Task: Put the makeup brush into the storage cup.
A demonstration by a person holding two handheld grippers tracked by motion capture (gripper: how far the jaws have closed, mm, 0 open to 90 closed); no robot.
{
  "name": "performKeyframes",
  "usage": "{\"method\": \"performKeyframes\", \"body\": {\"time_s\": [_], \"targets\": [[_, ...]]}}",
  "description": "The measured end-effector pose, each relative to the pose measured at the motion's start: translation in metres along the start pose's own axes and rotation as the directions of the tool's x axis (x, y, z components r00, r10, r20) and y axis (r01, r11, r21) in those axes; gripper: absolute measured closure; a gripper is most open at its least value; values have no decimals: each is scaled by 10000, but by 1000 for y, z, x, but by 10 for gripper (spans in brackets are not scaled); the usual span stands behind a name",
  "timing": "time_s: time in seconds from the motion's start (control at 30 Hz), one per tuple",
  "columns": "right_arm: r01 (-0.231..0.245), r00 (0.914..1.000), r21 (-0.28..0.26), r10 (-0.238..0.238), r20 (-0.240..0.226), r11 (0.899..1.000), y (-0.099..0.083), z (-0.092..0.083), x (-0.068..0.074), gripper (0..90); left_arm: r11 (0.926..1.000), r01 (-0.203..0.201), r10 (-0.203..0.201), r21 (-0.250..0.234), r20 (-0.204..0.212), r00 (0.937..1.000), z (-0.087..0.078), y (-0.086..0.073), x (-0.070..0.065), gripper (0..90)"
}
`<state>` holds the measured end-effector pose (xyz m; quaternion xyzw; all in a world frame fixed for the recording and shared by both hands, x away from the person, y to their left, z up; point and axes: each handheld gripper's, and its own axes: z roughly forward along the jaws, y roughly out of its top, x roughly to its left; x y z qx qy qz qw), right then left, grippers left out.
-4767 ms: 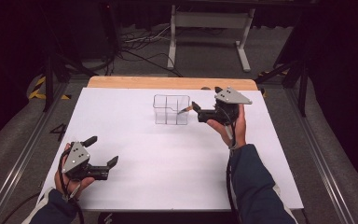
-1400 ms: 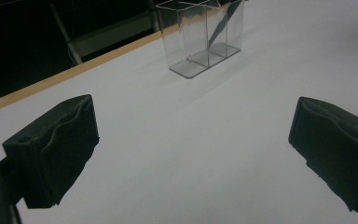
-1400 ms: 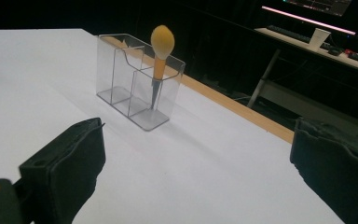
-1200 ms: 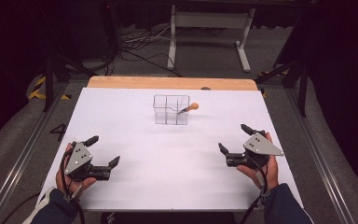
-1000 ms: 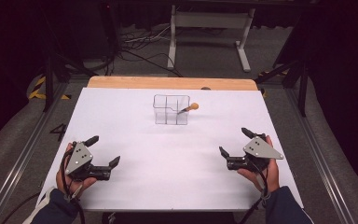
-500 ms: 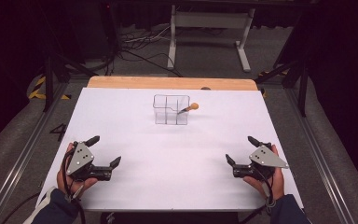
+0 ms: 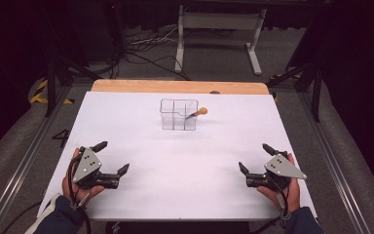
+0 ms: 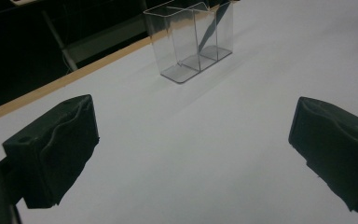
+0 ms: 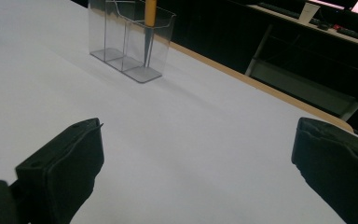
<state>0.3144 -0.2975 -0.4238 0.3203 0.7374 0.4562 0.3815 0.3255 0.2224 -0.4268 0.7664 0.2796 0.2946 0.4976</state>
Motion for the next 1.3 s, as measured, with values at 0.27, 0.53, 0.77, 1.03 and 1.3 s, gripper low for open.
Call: {"method": "performKeyframes", "body": {"time_s": [0.27, 0.53, 0.77, 1.03, 1.3], "targets": [[-16, 10000, -28, 16, -7, 10000, 1, 0, 1, 29, 10000, -33, 33, -10, 16, 10000, 1, 0, 0, 22], [-57, 10000, -34, 57, 8, 10000, 0, 0, 0, 29, 10000, -36, 36, 16, -2, 10000, 1, 0, -1, 22], [-86, 9999, -6, 86, -69, 10000, 1, 1, 0, 29, 10000, -14, 14, 54, -1, 10000, 2, 0, -1, 22], [-92, 10000, 31, 92, -21, 10000, 1, 1, 0, 29, 10000, -19, 19, 90, -14, 10000, 3, 0, 0, 22], [-163, 9999, 21, 163, -2, 9999, 0, 1, -1, 30, 10000, -10, 11, 72, -65, 10000, 5, 1, 0, 23]]}}
